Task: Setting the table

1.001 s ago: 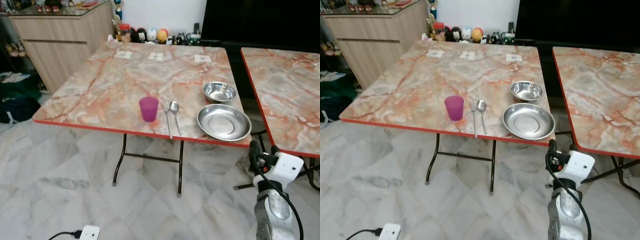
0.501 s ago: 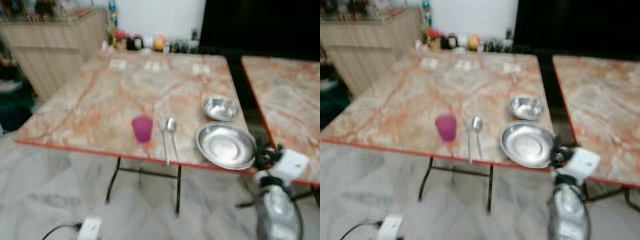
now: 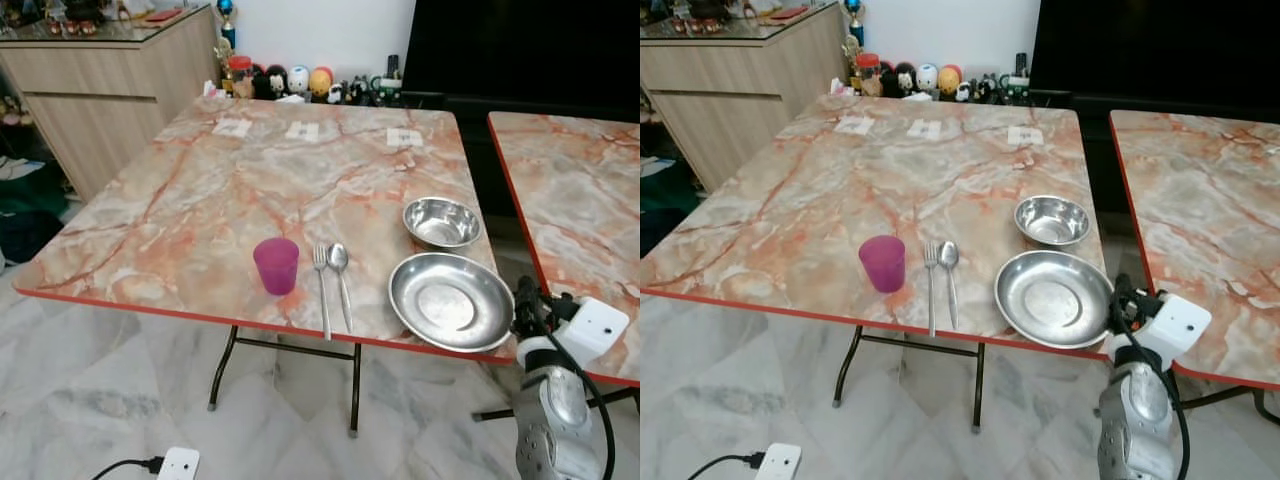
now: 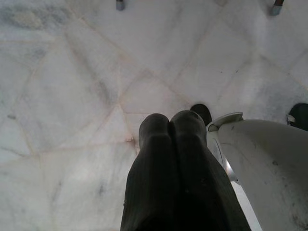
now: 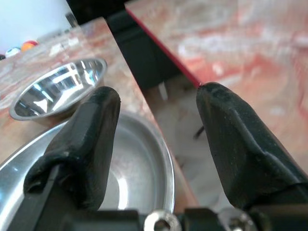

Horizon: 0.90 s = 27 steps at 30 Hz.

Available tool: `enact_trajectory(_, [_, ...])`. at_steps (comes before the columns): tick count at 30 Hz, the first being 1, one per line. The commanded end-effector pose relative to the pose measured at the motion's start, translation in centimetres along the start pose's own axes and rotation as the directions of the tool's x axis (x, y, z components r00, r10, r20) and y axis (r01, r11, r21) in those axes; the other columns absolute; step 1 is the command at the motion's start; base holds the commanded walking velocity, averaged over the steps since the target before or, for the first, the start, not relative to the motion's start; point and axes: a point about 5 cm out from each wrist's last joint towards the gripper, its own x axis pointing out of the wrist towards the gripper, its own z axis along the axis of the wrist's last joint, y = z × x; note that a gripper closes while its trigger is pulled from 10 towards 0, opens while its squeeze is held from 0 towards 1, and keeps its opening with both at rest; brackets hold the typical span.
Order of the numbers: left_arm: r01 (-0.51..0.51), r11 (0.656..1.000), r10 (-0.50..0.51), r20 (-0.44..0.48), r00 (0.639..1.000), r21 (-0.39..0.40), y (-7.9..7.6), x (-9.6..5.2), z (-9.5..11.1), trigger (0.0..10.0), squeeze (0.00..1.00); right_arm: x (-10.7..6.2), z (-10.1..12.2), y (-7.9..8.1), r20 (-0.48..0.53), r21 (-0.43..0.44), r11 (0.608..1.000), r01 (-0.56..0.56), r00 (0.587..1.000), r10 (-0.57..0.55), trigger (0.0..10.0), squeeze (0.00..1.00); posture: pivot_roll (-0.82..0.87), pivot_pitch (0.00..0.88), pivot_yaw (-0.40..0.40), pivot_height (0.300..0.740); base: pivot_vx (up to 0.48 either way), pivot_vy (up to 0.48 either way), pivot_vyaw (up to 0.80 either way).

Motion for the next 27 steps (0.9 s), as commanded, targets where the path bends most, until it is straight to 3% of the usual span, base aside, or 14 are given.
enact_trajectory(1, [0.003,1.0,-0.002,-0.014,1.0,0.012,-0.1,0.0,-0.3,10.0,0.0,0.3,0.5,-0.2,-0.004,0.058,0.998,0.016,1.0,-0.016,10.0,0.0,0.08,0.0,-0.017,0.74,0.0,0.0,0.0])
enact_trajectory(5, [0.004,1.0,-0.004,-0.013,1.0,0.012,-0.1,0.0,-0.3,10.0,0.0,0.5,0.0,-0.4,-0.068,0.093,0.995,0.025,0.998,-0.019,10.0,0.0,0.08,0.0,-0.019,0.74,0.0,0.0,0.0])
enact_trajectory(16, [0.009,1.0,-0.009,-0.012,1.0,0.018,-0.3,0.0,-0.2,10.0,0.0,0.1,-1.8,-1.6,-0.212,0.08,0.996,0.029,0.977,-0.011,10.0,0.0,0.08,0.0,-0.019,0.74,0.0,0.0,0.0])
enact_trajectory(25, [0.008,1.0,-0.008,-0.012,1.0,0.018,-0.3,0.0,-0.2,10.0,0.0,0.1,-2.5,-1.8,-0.262,0.101,0.994,0.034,0.965,-0.007,10.0,0.0,0.08,0.0,-0.018,0.74,0.0,0.0,0.0])
enact_trajectory(26, [0.007,1.0,-0.007,-0.013,1.0,0.018,-0.2,0.0,-0.2,10.0,0.0,0.2,-2.5,-1.8,-0.263,0.102,0.994,0.034,0.965,-0.006,2.5,0.0,0.08,0.0,-0.018,0.74,0.0,0.0,0.0])
enact_trajectory(27, [0.007,1.0,-0.007,-0.013,1.0,0.018,-0.2,0.0,-0.2,10.0,0.0,0.2,-2.5,-1.7,-0.264,0.105,0.994,0.035,0.965,-0.006,0.0,0.0,0.08,0.0,-0.018,0.74,0.0,0.0,0.0])
